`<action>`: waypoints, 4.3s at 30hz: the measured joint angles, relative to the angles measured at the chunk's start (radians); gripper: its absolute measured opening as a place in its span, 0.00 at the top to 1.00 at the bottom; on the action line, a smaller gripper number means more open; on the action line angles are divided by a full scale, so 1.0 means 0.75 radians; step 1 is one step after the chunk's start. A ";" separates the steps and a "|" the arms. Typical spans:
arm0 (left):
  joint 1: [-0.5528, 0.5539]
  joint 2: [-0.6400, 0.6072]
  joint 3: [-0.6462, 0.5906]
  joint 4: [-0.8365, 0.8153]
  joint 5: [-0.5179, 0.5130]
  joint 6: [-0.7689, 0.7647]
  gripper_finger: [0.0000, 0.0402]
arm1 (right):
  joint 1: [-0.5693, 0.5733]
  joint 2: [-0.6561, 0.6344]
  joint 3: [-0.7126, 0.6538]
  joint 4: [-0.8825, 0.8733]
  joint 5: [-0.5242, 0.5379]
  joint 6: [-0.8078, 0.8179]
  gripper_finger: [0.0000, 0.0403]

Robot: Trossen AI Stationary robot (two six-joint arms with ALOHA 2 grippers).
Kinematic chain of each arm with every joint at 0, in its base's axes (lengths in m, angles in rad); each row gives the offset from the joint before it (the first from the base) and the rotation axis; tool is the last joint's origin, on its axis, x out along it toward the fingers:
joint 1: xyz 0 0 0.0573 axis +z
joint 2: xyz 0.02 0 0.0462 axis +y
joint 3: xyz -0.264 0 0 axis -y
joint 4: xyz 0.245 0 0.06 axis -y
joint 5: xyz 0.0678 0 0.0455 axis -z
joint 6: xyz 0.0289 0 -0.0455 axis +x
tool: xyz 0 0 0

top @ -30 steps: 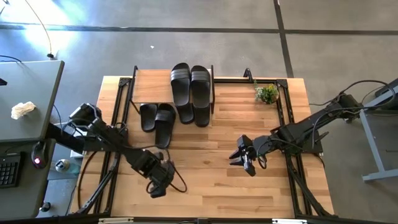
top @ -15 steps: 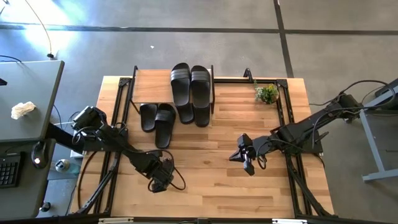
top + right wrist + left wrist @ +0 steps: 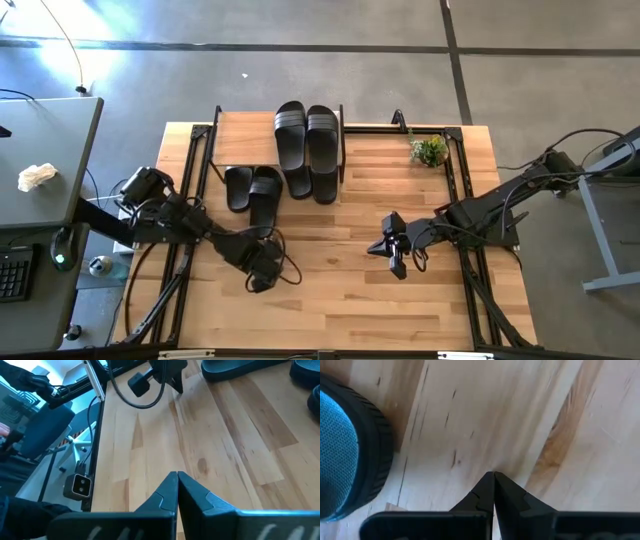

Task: Pick and place slides into the shelf
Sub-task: Put the black slipper under the shelf, then adjust the black slipper under the shelf

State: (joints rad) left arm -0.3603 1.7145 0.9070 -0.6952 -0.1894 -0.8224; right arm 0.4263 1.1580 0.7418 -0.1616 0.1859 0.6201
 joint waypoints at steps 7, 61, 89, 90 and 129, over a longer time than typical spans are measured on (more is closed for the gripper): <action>0.154 -0.004 -0.028 0.006 0.048 0.136 1.00 | 0.000 0.000 0.000 -0.021 0.002 0.000 1.00; 0.662 0.005 -0.037 0.095 -0.165 0.802 1.00 | 0.000 0.000 0.000 -0.019 0.027 -0.011 1.00; 0.767 0.010 -0.034 0.148 -0.176 0.852 1.00 | 0.000 0.000 -0.001 -0.046 0.057 0.012 1.00; 0.753 0.005 -0.034 0.142 -0.171 0.852 1.00 | 0.000 0.000 -0.001 -0.050 0.057 0.012 1.00; 0.451 -0.221 -0.327 -0.203 -0.111 0.453 1.00 | 0.000 0.001 -0.001 -0.049 0.027 -0.059 1.00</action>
State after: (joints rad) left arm -0.0219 1.5490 0.6621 -0.8474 -0.2729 -0.4828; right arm 0.4263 1.1587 0.7414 -0.1986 0.2062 0.5757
